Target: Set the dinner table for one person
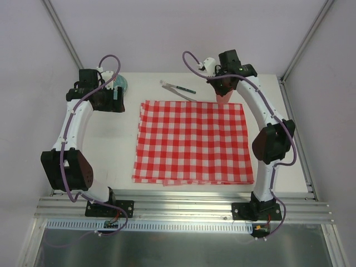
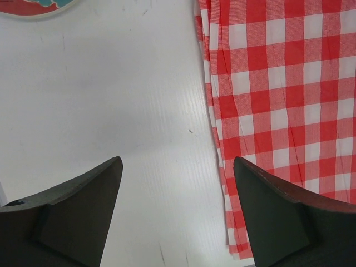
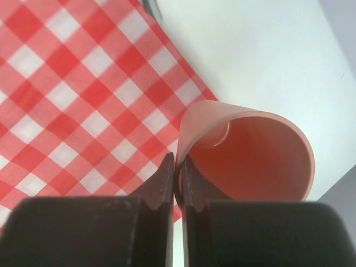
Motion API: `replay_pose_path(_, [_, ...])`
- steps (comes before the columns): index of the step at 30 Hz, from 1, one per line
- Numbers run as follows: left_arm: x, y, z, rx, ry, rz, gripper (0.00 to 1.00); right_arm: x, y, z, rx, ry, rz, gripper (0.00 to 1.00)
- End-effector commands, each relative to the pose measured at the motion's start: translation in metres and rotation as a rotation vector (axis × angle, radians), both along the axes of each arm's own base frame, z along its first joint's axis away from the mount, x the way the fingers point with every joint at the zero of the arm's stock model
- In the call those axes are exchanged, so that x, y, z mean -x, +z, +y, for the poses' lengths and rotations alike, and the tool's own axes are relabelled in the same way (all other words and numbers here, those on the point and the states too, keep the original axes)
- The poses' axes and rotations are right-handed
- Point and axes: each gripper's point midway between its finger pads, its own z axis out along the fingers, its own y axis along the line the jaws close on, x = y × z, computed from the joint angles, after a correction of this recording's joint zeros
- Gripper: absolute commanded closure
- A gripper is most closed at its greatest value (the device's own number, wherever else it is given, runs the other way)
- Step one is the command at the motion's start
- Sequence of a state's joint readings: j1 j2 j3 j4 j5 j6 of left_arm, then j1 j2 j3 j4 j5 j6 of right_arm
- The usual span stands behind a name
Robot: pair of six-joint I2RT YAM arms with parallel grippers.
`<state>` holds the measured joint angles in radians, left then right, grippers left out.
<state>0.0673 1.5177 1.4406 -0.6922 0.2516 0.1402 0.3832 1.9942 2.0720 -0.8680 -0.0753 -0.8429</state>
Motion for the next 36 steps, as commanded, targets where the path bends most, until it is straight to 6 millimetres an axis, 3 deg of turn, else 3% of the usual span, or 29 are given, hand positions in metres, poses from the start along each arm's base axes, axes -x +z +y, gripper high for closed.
replay_pose_path(1, [-0.002,0.006,0.0,0.021,0.004,-0.023,0.18,-0.007,0.0,-0.018,-0.061,-0.117,0.046,0.99])
replay_pose_path(9, [0.005,0.005,0.003,-0.001,0.005,-0.025,0.18,-0.012,-0.032,-0.054,-0.09,-0.212,0.145,1.0])
replay_pose_path(18, [0.013,0.002,0.008,-0.033,0.009,-0.021,0.18,-0.013,-0.06,-0.076,-0.088,-0.265,0.212,1.0])
replay_pose_path(27, [0.017,0.004,0.014,-0.068,0.014,-0.022,0.18,-0.027,-0.085,-0.079,-0.084,-0.286,0.241,1.0])
replay_pose_path(31, [0.02,0.003,0.015,-0.074,0.015,-0.018,0.18,-0.033,-0.085,-0.082,-0.075,-0.297,0.229,0.99])
replay_pose_path(36, [0.02,0.005,0.017,-0.068,0.021,-0.022,0.18,-0.028,-0.07,-0.086,-0.062,-0.308,0.202,0.6])
